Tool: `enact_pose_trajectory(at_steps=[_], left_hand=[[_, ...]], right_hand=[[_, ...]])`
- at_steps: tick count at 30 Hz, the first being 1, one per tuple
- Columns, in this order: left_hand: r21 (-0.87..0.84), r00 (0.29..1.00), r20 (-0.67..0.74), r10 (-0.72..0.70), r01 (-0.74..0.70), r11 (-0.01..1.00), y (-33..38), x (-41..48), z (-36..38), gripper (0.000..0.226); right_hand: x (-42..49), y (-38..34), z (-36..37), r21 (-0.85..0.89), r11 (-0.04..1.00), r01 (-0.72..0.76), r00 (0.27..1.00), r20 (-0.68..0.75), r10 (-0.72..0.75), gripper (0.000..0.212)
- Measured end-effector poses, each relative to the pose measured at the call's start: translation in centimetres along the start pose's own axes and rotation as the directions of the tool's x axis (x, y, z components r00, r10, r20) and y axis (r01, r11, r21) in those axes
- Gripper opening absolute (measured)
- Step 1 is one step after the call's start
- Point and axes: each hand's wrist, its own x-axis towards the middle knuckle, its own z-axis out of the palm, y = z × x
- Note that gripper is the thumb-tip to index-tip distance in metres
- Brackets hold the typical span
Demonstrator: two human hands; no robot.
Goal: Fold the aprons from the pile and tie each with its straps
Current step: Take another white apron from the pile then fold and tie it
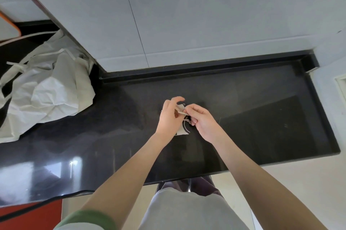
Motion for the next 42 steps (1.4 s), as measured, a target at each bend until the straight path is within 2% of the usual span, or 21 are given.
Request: enact_pose_trajectory(at_steps=[3,5,7,9,13,15,17,21,25,28,31,34,36,39,40,42], left_hand=[[0.278,0.993,0.112,0.037,-0.068,0.958,-0.2,0.4,-0.4,0.027],[0.317,0.983,0.150,0.107,-0.150,0.936,-0.8,-0.1,-0.7,0.029],[0.257,0.967,0.177,0.183,-0.225,0.940,-1.6,-0.8,-0.9,0.028],[0.191,0.958,0.211,0.195,-0.236,0.953,-2.0,-1.0,-0.9,0.024],[0.149,0.979,0.197,0.059,-0.089,0.985,-1.8,-0.1,-0.7,0.012],[0.034,0.983,0.183,-0.006,0.000,0.999,-1.8,0.1,-0.8,0.011],[-0.108,0.980,0.191,-0.050,0.071,0.992,-1.9,0.1,-1.0,0.010],[-0.311,0.967,0.231,-0.112,0.182,0.933,-1.9,0.0,-1.7,0.023],[-0.428,0.950,0.302,-0.080,0.210,0.879,-2.1,0.0,-2.4,0.021],[-0.439,0.943,0.325,-0.063,0.210,0.874,-2.2,0.0,-2.6,0.027],[-0.428,0.947,0.315,-0.058,0.196,0.882,-2.5,0.2,-2.5,0.033],[-0.418,0.941,0.335,-0.039,0.185,0.889,-2.4,0.3,-2.4,0.035],[-0.426,0.935,0.352,-0.030,0.189,0.885,-2.3,0.2,-2.3,0.035],[-0.435,0.943,0.328,-0.047,0.195,0.879,-2.1,0.2,-2.3,0.036],[-0.428,0.945,0.322,-0.054,0.196,0.882,-2.1,0.2,-2.1,0.036],[-0.400,0.949,0.307,-0.073,0.199,0.895,-2.2,0.2,-1.8,0.038]], right_hand=[[0.0,-0.1,0.1,-0.016,1.000,0.012,1.000,0.011,-0.012,0.024],[0.0,0.1,0.0,-0.038,0.999,0.024,1.000,0.012,-0.023,0.025],[0.0,0.2,-0.1,-0.054,0.998,0.029,0.999,0.018,-0.028,0.024],[0.0,0.2,0.0,-0.076,0.996,0.035,0.999,0.028,-0.033,0.024],[0.3,0.2,0.0,-0.073,0.997,0.019,1.000,0.005,-0.018,0.024],[0.4,-0.1,0.0,-0.084,0.996,-0.001,0.998,-0.059,-0.004,0.020],[0.5,-0.5,0.0,-0.179,0.984,0.015,0.995,-0.099,-0.034,0.013],[0.4,-0.9,-0.5,-0.562,0.824,0.067,0.992,-0.055,-0.118,0.012],[0.2,-0.4,-1.1,-0.763,0.644,0.056,0.997,0.013,-0.071,0.013],[-0.1,0.0,-1.5,-0.788,0.614,0.039,0.999,0.044,-0.007,0.003],[-0.3,-0.1,-1.9,-0.787,0.612,0.076,0.997,0.055,-0.054,0.013],[-0.1,-0.3,-1.9,-0.867,0.476,0.148,0.988,0.110,-0.108,0.018],[0.1,0.0,-2.0,-0.887,0.431,0.165,0.985,0.130,-0.110,0.020],[0.0,0.3,-2.9,-0.887,0.426,0.179,0.982,0.137,-0.127,0.021],[-0.2,0.2,-3.4,-0.879,0.453,0.149,0.988,0.111,-0.109,0.022],[-0.8,-0.4,-4.1,-0.799,0.600,0.051,0.998,0.027,-0.049,0.021]])
